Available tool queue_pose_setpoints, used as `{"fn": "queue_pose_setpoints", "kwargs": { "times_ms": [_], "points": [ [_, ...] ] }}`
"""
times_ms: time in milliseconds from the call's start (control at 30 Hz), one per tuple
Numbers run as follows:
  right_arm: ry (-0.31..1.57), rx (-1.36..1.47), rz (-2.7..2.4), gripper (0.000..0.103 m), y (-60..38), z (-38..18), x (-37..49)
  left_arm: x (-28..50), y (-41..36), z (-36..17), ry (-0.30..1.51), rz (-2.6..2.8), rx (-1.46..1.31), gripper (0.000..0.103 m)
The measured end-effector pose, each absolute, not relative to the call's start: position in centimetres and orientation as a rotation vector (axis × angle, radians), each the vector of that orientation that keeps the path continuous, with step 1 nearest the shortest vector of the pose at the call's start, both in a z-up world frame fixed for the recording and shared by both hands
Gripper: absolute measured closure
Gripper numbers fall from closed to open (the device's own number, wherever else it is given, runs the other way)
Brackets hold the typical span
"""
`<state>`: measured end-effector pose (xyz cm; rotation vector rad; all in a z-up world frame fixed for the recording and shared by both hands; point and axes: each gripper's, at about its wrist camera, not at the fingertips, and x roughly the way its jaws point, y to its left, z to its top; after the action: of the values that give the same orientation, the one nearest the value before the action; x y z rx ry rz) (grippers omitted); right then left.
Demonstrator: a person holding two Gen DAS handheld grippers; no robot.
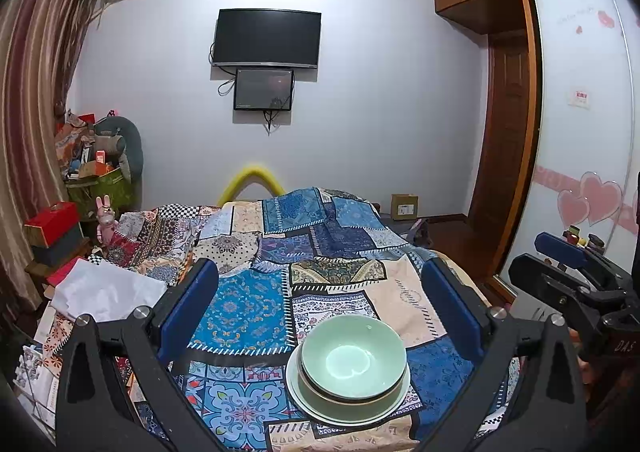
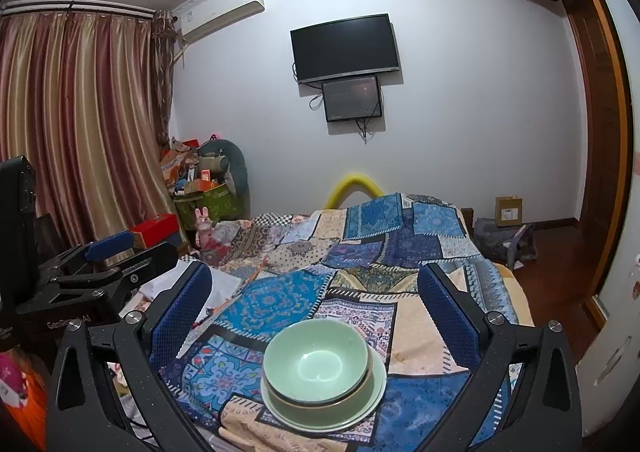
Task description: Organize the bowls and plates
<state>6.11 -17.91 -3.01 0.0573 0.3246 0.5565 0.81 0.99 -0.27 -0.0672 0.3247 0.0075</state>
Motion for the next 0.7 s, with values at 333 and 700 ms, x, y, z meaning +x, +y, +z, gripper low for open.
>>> {"fn": "queue_pose_setpoints", "kwargs": {
  "times_ms": [333,700],
  "points": [
    [0.326,0.041,0.565,0.000,-17.73,-3.04,5.95,0.90,1.02,-0.51,0.329,0.001,-0.069,0.000],
    [0.331,0.048,0.568,0.000,-17.89,-2.92,6.14,1.02,1.15,-0.60,0.336,-0.007,-0.076,0.000]
  ]
}}
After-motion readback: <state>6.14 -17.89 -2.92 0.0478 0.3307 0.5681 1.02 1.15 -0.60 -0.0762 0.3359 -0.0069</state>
